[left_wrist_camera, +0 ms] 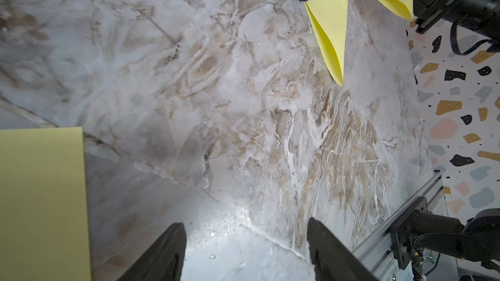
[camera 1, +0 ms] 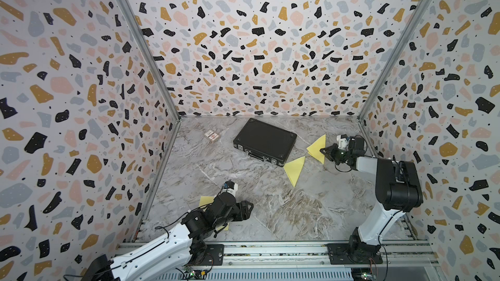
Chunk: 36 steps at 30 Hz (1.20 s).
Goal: Fold the square paper diagonally
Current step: Place the paper at the center of the board.
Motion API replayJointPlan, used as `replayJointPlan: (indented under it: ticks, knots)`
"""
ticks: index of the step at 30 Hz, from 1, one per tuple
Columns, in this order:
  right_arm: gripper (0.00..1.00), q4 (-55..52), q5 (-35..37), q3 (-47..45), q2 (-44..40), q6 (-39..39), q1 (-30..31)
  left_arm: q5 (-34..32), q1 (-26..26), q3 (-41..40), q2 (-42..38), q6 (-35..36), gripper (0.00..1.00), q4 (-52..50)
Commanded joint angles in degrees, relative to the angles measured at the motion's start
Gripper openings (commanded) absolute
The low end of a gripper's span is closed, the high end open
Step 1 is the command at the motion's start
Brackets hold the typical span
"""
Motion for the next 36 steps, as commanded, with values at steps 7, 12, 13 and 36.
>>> replayJointPlan:
  ticks: [7,12,13,36]
  knots:
    - [0.0,-6.93,1.55,10.13,8.58,-2.27,-0.05,-0.05,0.35,-1.22,-0.17,-0.19,0.75,1.92]
    - [0.0,-10.8,3.95,13.55,9.84,-5.38,1.41,0.27,0.29,-1.1,1.05,-0.02,0.75,2.28]
    - [0.0,-12.39,4.45,14.72,9.97,-6.46,2.07,0.35,0.29,-1.09,1.37,-0.1,0.75,2.55]
    - [0.0,-23.87,10.0,26.9,13.83,-12.02,9.46,0.74,0.29,-3.33,3.45,-1.25,0.75,6.11]
